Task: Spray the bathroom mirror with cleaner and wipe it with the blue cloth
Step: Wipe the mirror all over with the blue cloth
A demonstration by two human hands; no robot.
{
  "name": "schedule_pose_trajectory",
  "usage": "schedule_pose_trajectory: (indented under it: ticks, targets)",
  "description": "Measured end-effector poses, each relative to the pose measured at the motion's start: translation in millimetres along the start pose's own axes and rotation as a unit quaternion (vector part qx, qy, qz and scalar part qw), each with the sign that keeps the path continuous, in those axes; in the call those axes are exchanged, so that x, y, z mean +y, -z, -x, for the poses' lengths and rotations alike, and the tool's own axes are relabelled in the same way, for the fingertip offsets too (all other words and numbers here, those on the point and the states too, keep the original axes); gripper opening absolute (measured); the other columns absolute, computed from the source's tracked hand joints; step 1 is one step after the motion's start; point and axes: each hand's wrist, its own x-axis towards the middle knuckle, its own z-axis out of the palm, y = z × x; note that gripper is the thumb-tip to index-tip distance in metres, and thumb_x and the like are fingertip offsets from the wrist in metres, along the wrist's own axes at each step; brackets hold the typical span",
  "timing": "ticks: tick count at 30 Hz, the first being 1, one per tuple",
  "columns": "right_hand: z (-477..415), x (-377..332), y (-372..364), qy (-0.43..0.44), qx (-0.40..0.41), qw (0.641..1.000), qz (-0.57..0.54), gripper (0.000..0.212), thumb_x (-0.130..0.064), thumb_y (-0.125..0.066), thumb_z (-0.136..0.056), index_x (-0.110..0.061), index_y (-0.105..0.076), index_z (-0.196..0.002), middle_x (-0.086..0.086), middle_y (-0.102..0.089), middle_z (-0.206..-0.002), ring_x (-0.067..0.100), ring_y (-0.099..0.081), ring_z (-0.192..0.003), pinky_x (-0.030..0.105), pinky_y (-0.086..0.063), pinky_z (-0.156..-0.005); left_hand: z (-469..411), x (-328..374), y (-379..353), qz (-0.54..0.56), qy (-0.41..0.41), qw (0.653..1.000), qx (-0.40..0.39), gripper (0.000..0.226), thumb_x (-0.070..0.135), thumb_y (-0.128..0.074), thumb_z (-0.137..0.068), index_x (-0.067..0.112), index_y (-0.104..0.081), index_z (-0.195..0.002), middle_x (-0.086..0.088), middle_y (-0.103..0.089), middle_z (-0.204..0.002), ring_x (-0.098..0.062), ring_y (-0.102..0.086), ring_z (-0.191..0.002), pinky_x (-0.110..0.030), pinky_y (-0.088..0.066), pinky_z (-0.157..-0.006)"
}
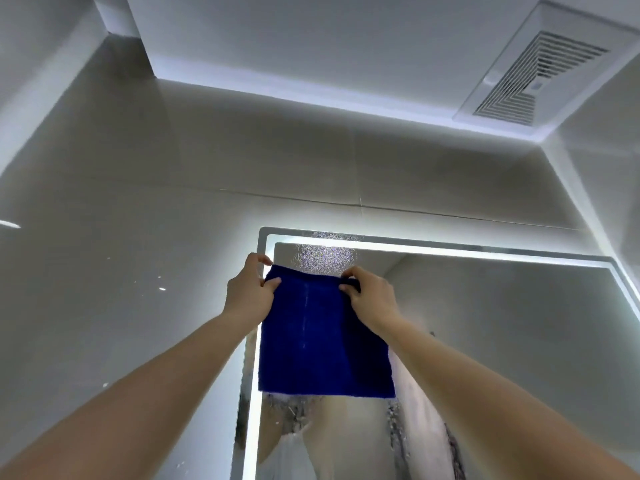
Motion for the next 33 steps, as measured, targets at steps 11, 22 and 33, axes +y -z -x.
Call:
schedule_pose_trajectory:
  ticks: [11, 22, 33]
  targets:
    - [-11.9, 42.5, -92.8, 0.071, 0.083, 0.990, 0.089, 0.031, -0.056, -0.017, -0.093, -0.044, -0.043, -0.106, -0.017, -0.054, -0.098, 0.021, -0.054, -0.096, 0.054, -0.039, -0.090, -11.1, -52.5, -32.1, -0.070, -0.041, 0.994, 0.073, 0.021, 0.007, -0.037, -0.097, 0.025, -0.038, -0.108, -0.009, -0.061, -0.095, -0.026, -0.060, -0.076, -0.038, -0.051, -0.061]
    - [-15.2, 52.7, -121.1, 0.163, 0.302, 0.935, 0.093, 0.005, -0.022, -0.064, -0.086, -0.019, -0.068, -0.087, 0.004, -0.062, -0.095, 0.027, -0.049, -0.093, 0.041, -0.035, -0.086, -10.4, -85.8, -51.3, -0.302, -0.205, 0.902, 0.231, 0.019, 0.016, -0.061, -0.085, 0.018, -0.056, -0.103, -0.009, -0.051, -0.114, -0.026, -0.049, -0.103, -0.032, -0.036, -0.091]
    - [-16.2, 53.5, -120.3, 0.236, 0.337, 0.903, 0.126, 0.023, -0.013, -0.057, -0.084, -0.017, -0.063, -0.106, 0.005, -0.063, -0.106, 0.023, -0.039, -0.110, 0.051, -0.031, -0.105, 8.8, -128.8, -78.7, -0.417, -0.308, 0.854, 0.042, 0.064, 0.058, -0.043, -0.078, 0.033, -0.040, -0.137, -0.002, -0.026, -0.153, -0.024, -0.021, -0.138, -0.045, -0.014, -0.115]
